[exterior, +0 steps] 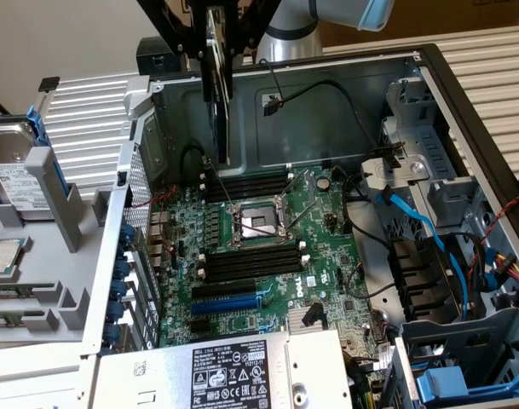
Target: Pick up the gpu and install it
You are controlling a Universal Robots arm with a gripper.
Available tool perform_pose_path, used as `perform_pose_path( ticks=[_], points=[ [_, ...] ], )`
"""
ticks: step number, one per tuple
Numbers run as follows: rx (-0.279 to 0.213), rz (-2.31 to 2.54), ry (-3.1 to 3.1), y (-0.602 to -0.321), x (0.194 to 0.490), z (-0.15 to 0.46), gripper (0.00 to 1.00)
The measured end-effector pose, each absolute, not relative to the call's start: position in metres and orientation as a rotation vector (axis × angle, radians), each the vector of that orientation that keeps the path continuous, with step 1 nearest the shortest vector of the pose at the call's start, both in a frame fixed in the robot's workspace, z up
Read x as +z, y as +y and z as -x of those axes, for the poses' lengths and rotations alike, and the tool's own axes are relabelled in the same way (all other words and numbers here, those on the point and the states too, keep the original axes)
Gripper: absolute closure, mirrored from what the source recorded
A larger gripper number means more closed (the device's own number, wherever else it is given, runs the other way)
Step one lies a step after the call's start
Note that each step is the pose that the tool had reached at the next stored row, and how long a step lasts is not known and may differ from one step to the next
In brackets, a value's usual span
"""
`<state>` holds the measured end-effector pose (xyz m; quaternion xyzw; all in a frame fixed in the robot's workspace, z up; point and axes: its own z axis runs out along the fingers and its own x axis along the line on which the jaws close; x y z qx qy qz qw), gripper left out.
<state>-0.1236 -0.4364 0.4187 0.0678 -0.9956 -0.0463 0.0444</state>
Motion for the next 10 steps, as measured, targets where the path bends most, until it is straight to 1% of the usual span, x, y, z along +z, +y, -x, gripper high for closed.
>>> perform_pose_path(
  ticks=[10],
  points=[
    [-0.138, -0.31, -3.037, -0.4365, 0.4187, 0.114, 0.73]
  ],
)
